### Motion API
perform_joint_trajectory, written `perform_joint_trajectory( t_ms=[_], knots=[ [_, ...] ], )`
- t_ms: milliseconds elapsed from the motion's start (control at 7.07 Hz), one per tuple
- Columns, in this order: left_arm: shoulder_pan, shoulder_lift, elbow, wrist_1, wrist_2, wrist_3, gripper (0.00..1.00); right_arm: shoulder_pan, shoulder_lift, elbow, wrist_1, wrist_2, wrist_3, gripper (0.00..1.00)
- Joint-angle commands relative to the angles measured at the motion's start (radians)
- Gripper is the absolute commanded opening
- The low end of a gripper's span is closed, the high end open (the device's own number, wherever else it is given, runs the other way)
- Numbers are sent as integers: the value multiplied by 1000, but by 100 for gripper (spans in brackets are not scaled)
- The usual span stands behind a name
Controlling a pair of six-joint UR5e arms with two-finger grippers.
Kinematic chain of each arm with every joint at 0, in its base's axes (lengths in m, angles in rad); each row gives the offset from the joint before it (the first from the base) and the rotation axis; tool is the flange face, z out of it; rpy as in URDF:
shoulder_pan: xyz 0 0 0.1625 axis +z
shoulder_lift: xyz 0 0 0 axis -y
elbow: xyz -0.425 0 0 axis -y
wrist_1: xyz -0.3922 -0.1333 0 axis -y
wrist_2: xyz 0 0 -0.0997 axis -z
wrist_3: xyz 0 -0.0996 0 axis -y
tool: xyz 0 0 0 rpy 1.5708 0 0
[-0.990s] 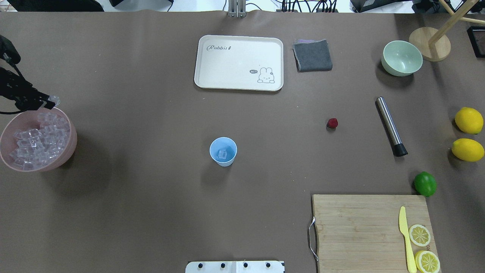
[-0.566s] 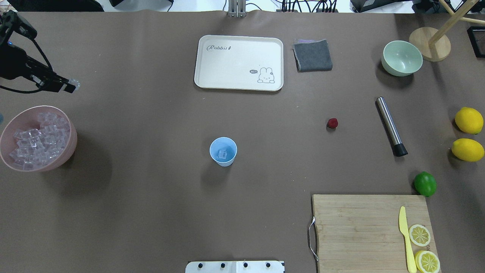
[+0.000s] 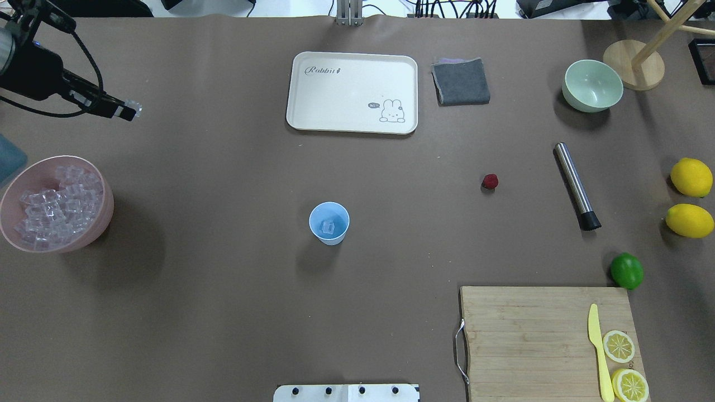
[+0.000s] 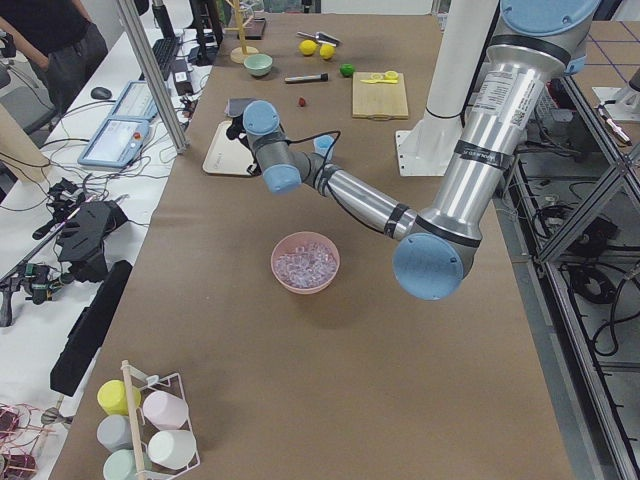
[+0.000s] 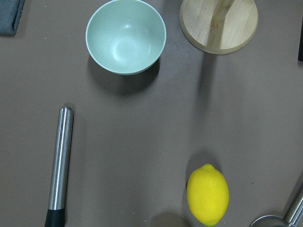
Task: Mash ice and strawberries in cup
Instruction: 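Carry the ice cube with the left gripper over the light-blue cup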
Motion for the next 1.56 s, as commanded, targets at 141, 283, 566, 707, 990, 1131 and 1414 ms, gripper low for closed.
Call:
perform_joint_trajectory(
  t_ms=[141,283,566,707,990,1131,1414],
  knots=[
    [215,-62,-50,-6,252,-191,0,1,-2,-5,0,-1,0,100],
    [270,-88,-52,-6,318,-230,0,1,-4,-5,0,-1,0,100],
    [383,-100,-66,-50,436,-309,0,1,-5,-4,0,-1,0,100],
    [445,-105,-66,-63,522,-336,0,1,-7,-5,0,-1,0,100],
    [563,-140,-60,-65,668,-360,0,1,-11,-5,0,-3,-2,100],
    [579,-140,-61,-65,694,-368,0,1,-11,-5,0,-3,-2,100],
    [579,-137,-56,-65,695,-365,0,-1,-8,-5,0,-4,-2,100]
  ],
)
